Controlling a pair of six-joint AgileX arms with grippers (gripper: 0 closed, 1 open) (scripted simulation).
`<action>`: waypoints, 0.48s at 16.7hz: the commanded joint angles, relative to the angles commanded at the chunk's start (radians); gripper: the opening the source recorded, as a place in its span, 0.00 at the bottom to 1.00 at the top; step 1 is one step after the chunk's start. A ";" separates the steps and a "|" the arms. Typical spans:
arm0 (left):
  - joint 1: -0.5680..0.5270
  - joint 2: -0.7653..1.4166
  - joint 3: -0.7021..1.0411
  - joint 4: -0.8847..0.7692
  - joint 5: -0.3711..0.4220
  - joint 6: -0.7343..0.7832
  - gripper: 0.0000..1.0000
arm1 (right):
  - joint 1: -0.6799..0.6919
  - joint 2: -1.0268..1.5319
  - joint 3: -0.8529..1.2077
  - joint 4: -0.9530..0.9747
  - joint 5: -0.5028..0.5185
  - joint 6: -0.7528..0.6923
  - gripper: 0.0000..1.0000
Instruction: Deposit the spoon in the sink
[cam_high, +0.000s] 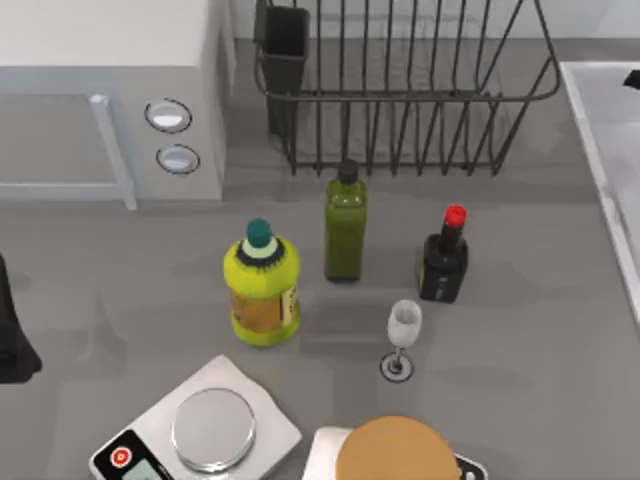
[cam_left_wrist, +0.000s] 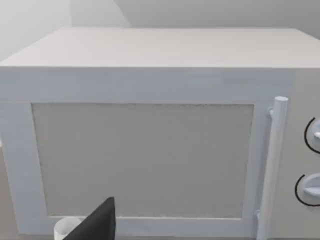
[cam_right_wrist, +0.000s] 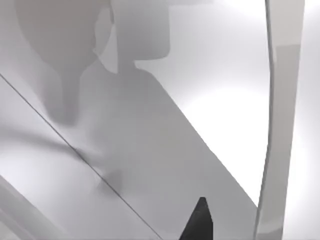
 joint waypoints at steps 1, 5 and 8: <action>0.000 0.000 0.000 0.000 0.000 0.000 1.00 | 0.000 0.000 0.000 0.000 0.000 0.000 0.30; 0.000 0.000 0.000 0.000 0.000 0.000 1.00 | 0.000 0.000 0.000 0.000 0.000 0.000 0.60; 0.000 0.000 0.000 0.000 0.000 0.000 1.00 | 0.000 0.000 0.000 0.000 0.000 0.000 0.83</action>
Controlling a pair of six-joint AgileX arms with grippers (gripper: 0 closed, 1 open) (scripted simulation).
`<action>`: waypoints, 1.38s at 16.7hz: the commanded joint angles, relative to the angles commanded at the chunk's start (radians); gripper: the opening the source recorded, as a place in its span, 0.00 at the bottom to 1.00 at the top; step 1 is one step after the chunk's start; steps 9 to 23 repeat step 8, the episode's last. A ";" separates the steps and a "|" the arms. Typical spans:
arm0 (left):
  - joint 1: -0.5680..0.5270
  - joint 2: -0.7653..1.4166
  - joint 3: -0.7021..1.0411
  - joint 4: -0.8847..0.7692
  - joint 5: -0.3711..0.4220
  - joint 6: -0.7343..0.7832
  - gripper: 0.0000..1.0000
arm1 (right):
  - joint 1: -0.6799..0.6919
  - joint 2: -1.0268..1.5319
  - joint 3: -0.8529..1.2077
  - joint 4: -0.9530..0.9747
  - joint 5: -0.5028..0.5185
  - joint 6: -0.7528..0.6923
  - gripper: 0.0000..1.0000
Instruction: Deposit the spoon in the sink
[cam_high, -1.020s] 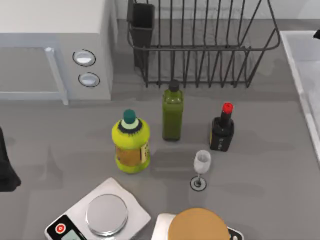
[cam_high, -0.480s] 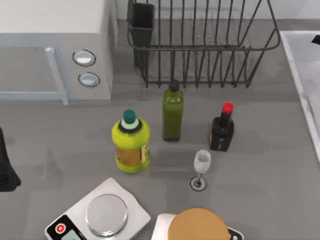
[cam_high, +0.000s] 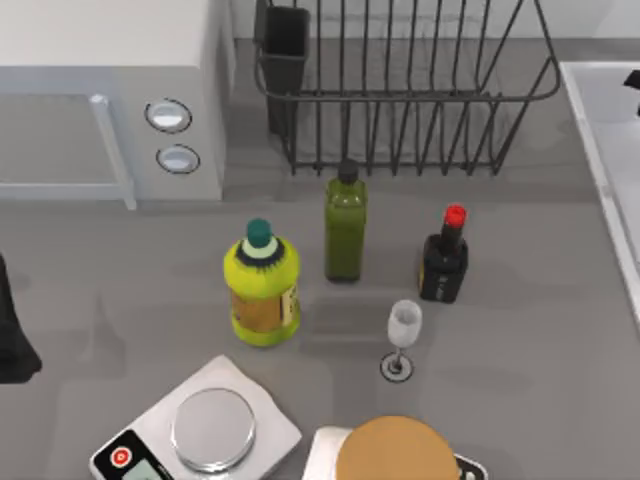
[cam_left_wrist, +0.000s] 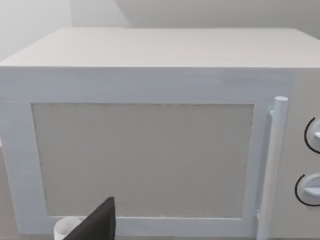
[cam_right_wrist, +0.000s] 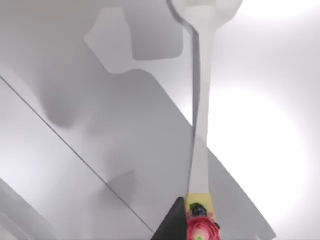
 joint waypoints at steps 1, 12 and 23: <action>0.000 0.000 0.000 0.000 0.000 0.000 1.00 | 0.000 0.000 0.000 0.000 0.000 0.000 0.90; 0.000 0.000 0.000 0.000 0.000 0.000 1.00 | 0.000 0.000 0.000 0.000 0.000 0.000 1.00; 0.000 0.000 0.000 0.000 0.000 0.000 1.00 | 0.000 0.000 0.000 0.000 0.000 0.000 1.00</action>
